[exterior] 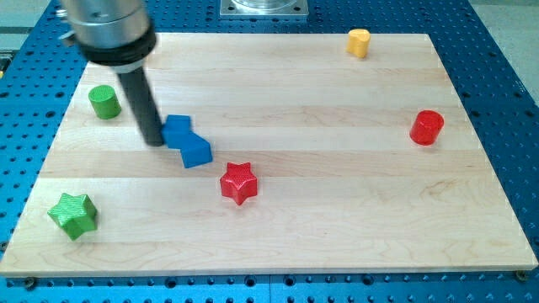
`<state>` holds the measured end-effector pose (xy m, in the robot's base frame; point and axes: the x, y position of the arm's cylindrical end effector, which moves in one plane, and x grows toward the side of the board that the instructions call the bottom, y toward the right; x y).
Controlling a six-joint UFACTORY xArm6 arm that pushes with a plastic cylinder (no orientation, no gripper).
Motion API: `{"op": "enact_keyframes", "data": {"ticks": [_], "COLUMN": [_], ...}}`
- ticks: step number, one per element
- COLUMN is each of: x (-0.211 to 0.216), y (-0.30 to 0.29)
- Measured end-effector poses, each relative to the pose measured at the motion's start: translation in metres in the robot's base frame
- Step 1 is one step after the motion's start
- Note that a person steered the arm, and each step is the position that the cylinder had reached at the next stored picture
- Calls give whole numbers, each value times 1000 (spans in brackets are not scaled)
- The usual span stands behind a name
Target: Move the green star to the bottom left of the green circle
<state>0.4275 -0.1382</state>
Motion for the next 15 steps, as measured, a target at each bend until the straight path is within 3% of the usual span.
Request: {"op": "enact_keyframes", "data": {"ticks": [1,2,3,5,6,7,8,9,10,13,14,15], "x": [-6,13,77,111,166,185,178,131,122,183,149,124], "y": [34,6,-12,-1,-5,-55,-111,-114,-99,-57,-47,-94]}}
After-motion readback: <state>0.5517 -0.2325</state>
